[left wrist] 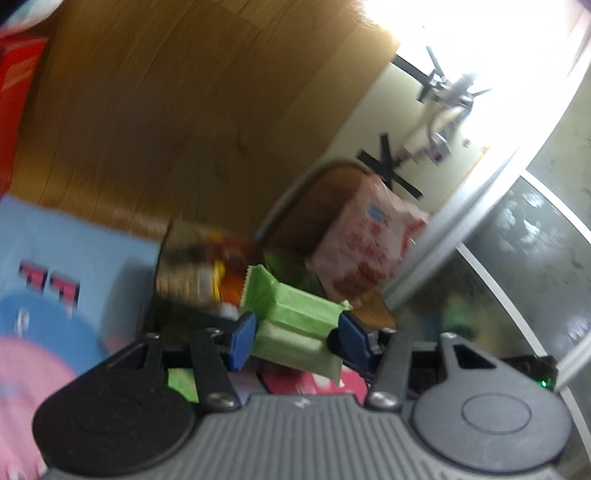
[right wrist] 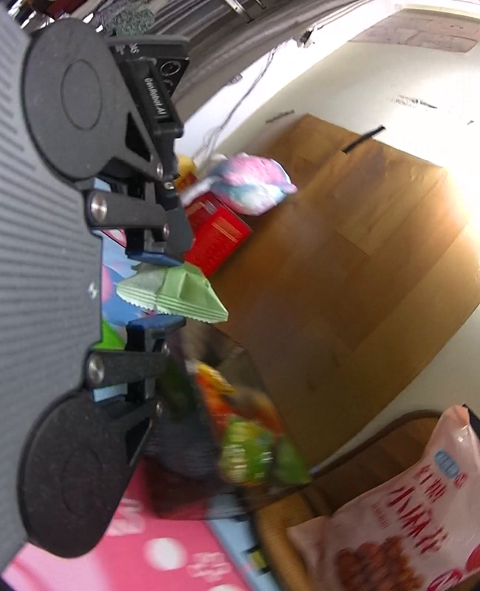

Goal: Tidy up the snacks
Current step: 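Place the pale green cake into the black tin and release it, then reach the left gripper to the bright green packet and close on it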

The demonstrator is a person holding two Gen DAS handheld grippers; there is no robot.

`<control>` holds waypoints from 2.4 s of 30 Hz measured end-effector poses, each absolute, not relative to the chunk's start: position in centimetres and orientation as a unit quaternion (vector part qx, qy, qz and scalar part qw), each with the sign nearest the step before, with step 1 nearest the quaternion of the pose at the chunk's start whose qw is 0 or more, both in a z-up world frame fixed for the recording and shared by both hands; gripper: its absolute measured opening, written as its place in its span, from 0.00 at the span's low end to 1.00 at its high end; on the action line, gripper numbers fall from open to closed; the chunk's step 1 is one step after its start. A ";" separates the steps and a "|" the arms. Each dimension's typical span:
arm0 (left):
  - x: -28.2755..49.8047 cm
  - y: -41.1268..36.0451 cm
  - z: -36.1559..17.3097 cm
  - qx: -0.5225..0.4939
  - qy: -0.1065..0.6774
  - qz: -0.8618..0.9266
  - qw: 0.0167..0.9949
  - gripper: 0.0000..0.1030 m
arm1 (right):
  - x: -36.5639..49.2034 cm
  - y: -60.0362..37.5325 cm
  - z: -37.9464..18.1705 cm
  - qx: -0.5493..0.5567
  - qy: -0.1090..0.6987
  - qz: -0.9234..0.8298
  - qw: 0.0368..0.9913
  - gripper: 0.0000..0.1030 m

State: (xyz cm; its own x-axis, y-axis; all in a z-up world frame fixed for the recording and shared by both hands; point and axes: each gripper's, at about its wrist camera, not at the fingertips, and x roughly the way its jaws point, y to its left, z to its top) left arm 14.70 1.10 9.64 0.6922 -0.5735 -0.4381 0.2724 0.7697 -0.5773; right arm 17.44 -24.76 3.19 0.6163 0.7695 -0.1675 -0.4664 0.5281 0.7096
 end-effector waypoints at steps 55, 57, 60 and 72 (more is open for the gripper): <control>-4.5 -1.7 0.7 -0.089 0.422 -0.218 0.875 0.42 | -3.8 -19.9 -3.8 -0.060 0.277 0.358 0.890 0.38; -6.3 -1.7 0.7 -0.089 0.422 -0.225 0.874 0.42 | -5.5 -20.3 -3.9 -0.053 0.278 0.364 0.887 0.38; -8.6 -1.6 0.5 -0.093 0.425 -0.232 0.870 0.41 | -7.7 -20.8 -4.3 -0.044 0.284 0.373 0.882 0.39; -11.3 -0.2 -0.2 -0.144 0.431 -0.241 0.858 0.41 | -9.5 -22.9 -4.7 0.049 0.308 0.377 0.872 0.42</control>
State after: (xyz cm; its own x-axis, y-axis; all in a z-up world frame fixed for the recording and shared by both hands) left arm -11.29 -0.24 -0.17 0.5125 -0.5372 -0.6699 0.2883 0.8425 -0.4550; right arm -9.53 -22.86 -4.66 0.5267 0.6870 -0.5005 -0.6270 0.7116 0.3169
